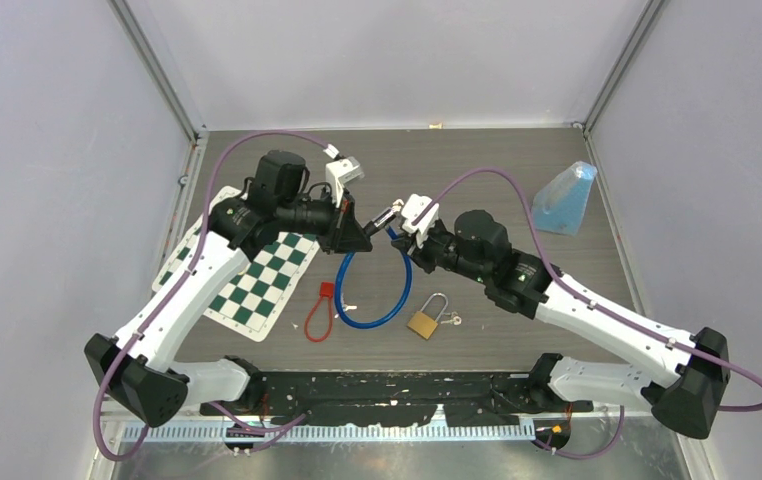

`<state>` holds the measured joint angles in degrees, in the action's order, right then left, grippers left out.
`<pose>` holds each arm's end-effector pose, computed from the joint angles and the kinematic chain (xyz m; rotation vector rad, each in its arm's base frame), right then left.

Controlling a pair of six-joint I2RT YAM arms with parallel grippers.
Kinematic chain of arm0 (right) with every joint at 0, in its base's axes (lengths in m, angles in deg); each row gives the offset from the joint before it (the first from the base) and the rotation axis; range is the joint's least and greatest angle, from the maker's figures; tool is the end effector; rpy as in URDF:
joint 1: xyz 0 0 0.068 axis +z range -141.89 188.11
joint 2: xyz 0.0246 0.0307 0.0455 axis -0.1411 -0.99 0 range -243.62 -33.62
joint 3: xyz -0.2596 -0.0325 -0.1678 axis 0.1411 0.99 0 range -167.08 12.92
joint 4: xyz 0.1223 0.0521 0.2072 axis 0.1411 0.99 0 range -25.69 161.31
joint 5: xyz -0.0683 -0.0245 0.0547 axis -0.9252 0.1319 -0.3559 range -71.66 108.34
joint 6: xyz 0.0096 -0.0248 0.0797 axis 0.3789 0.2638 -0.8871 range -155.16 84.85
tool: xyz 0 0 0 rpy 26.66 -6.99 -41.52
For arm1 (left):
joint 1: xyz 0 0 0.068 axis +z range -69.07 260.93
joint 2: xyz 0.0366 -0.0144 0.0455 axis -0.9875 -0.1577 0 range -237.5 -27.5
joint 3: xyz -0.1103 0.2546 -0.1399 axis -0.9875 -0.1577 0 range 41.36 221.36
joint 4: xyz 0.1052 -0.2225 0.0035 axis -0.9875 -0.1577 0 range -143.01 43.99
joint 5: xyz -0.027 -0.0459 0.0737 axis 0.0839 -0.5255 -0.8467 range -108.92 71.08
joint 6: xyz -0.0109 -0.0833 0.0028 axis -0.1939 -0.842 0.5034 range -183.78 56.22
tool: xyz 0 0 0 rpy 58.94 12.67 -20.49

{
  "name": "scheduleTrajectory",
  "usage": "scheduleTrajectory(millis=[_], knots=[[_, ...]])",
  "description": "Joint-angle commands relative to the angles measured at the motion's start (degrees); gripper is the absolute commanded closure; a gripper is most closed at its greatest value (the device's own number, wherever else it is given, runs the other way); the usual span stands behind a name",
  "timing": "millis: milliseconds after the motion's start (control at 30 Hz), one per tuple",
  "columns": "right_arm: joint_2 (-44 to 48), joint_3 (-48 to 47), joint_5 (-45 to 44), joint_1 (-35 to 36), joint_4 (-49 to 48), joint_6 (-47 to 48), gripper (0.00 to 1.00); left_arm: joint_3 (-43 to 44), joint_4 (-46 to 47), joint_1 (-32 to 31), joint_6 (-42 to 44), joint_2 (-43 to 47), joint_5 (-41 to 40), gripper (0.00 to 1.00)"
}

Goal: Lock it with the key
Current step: Lock the lock.

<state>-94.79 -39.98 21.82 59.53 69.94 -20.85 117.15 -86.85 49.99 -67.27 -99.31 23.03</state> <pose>0.1536 0.1996 0.3701 -1.0366 1.5240 0.5120 0.1911 -0.1720 0.3999 0.9368 2.0485 -1.1375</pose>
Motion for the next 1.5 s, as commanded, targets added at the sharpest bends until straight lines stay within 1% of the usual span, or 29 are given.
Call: scheduleTrajectory(millis=[0,167,367,467,567,733,867,933,1000,1133,1267,1333,1367,1467], knots=[[-1.07,-5.56,3.65,3.71,-11.96,0.41,0.95,0.01,5.13,-1.40,-1.73,-0.22,2.19,1.00],[-0.27,-5.14,1.84,4.00,-13.95,-0.29,0.95,-0.73,2.90,-1.56,-0.54,-1.35,0.71,1.00],[3.30,-3.92,1.31,3.95,-17.91,-2.05,0.95,-2.10,-1.50,-2.21,2.41,-2.54,-6.13,1.00],[4.30,-3.93,2.85,3.97,-18.54,-3.18,0.95,-1.31,-4.13,-3.51,3.30,-3.76,-11.97,1.00],[4.63,-3.67,4.71,3.90,-19.74,-5.12,0.95,-0.57,-5.18,-5.17,5.25,-4.78,-13.91,1.00],[4.04,-2.92,5.82,3.86,-21.81,-8.40,0.95,-2.02,-2.21,-5.62,4.53,-3.99,-10.06,1.00],[3.75,-1.88,4.44,3.86,-23.46,-10.12,0.95,-3.44,0.53,-5.70,3.90,-2.70,-8.02,1.00],[3.44,-1.75,3.11,3.86,-23.14,-10.39,0.95,-3.58,1.11,-5.68,3.91,-2.09,-8.35,1.00],[3.08,-1.42,1.61,3.86,-22.59,-9.99,0.95,-3.71,1.98,-5.58,2.04,-1.30,-8.76,1.00],[2.59,0.59,-1.93,3.77,-22.91,-9.23,0.95,-3.62,3.45,-5.06,0.63,0.08,-11.89,1.00],[2.33,3.48,-3.13,3.40,-24.20,-8.34,0.90,-4.95,5.83,-4.03,-0.29,2.19,-16.10,1.00],[2.47,6.41,-4.18,3.34,-26.82,-7.28,0.89,-6.64,7.50,-4.01,1.48,3.87,-16.55,1.00],[2.42,7.55,-4.69,3.34,-29.65,-6.92,0.89,-8.46,9.01,-4.04,2.66,4.87,-16.10,1.00],[1.43,12.15,-4.31,3.34,-35.17,-5.64,0.89,-16.16,18.08,-4.21,5.98,8.73,-14.55,1.00]])
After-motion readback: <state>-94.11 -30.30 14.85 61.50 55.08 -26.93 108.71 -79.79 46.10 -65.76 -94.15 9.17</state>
